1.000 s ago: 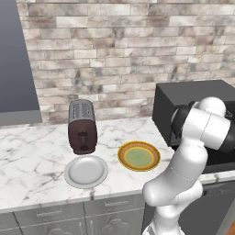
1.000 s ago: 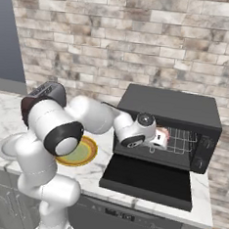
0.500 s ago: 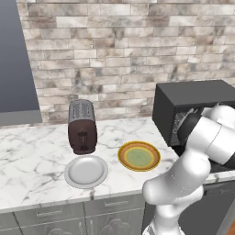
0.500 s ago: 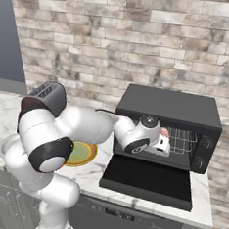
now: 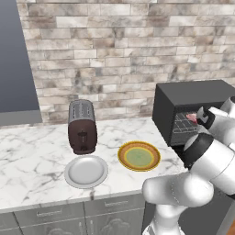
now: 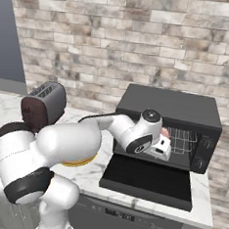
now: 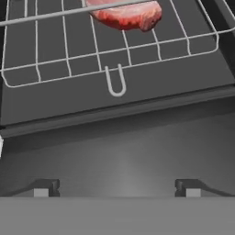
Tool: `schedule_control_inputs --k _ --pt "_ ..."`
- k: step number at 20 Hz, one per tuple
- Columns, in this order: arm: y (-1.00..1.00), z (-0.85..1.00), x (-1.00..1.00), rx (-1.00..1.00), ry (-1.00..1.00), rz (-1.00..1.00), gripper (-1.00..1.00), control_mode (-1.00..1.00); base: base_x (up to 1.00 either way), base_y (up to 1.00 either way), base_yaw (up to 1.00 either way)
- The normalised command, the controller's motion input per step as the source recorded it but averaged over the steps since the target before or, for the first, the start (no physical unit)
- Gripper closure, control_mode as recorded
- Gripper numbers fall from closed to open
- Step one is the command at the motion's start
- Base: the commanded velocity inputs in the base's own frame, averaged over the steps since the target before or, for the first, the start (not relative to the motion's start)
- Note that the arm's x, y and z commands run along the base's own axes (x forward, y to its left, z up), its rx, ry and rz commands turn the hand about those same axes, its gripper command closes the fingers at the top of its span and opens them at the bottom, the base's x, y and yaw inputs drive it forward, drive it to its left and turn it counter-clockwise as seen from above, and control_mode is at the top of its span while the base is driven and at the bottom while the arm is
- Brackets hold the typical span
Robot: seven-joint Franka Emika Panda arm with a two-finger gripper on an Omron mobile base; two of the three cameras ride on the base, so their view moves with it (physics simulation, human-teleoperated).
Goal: Open the toaster oven door. Place the bread on the top rack in the toaster oven and place the steak on the bottom rack.
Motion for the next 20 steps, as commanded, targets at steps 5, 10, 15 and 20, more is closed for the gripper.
schedule_control_inputs --k 5,10,15,20 --pt "0.2 0.36 -0.5 0.01 0.06 -0.03 -1.0 -1.0 0.0 0.0 0.0" --pt "0.27 0.37 -0.49 0.0 0.0 0.0 -1.0 -1.0 0.0 0.0 0.0" --pt "0.29 0.31 -0.52 0.0 0.0 0.0 -1.0 -1.0 0.0 0.0 0.0" --pt "0.39 0.19 -0.44 0.0 0.0 0.0 -1.0 -1.0 0.0 0.0 0.0"
